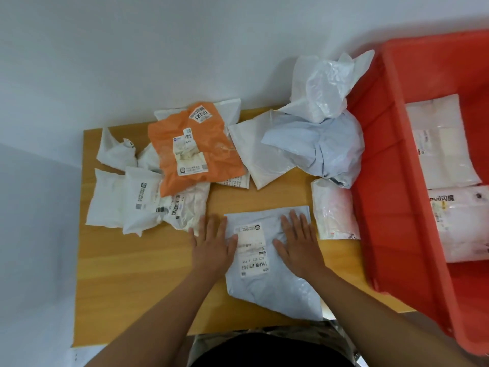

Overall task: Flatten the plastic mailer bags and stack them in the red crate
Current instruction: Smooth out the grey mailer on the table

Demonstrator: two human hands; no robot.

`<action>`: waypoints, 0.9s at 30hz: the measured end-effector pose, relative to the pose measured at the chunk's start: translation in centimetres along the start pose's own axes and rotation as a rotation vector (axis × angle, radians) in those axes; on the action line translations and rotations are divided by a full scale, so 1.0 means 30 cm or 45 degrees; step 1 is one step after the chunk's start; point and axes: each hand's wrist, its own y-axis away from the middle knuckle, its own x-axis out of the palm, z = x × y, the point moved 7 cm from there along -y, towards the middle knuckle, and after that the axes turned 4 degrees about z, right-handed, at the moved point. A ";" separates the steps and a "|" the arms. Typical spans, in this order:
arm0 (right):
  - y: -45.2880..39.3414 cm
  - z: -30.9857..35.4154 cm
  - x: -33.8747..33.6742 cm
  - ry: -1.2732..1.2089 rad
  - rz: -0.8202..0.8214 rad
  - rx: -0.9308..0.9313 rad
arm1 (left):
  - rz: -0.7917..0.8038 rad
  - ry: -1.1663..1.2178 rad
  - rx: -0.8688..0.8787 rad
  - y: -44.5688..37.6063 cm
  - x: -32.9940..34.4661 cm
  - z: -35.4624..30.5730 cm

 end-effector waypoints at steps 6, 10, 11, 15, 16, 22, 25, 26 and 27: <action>-0.034 0.007 -0.020 0.077 -0.034 -0.003 | -0.169 -0.019 0.118 -0.006 -0.015 -0.037; -0.060 0.049 -0.008 0.195 -0.024 -0.126 | -0.185 -0.043 0.376 -0.022 0.012 -0.165; -0.069 0.053 -0.003 0.215 -0.015 -0.143 | -0.167 -0.054 0.398 -0.033 0.031 -0.178; -0.102 0.051 0.004 0.261 -0.014 -0.174 | -0.102 -0.088 0.386 -0.073 0.104 -0.163; -0.109 0.050 0.007 0.273 -0.018 -0.185 | -0.092 -0.104 0.387 -0.083 0.118 -0.154; -0.129 0.049 0.017 0.271 -0.135 -0.227 | -0.212 -0.119 0.486 -0.104 0.129 -0.126; -0.147 0.056 0.022 0.281 -0.190 -0.240 | -0.290 -0.092 0.520 -0.127 0.121 -0.108; -0.153 0.062 0.021 0.288 -0.203 -0.246 | -0.306 -0.072 0.525 -0.138 0.112 -0.102; -0.161 0.073 0.023 0.291 -0.211 -0.248 | -0.321 -0.044 0.528 -0.149 0.107 -0.091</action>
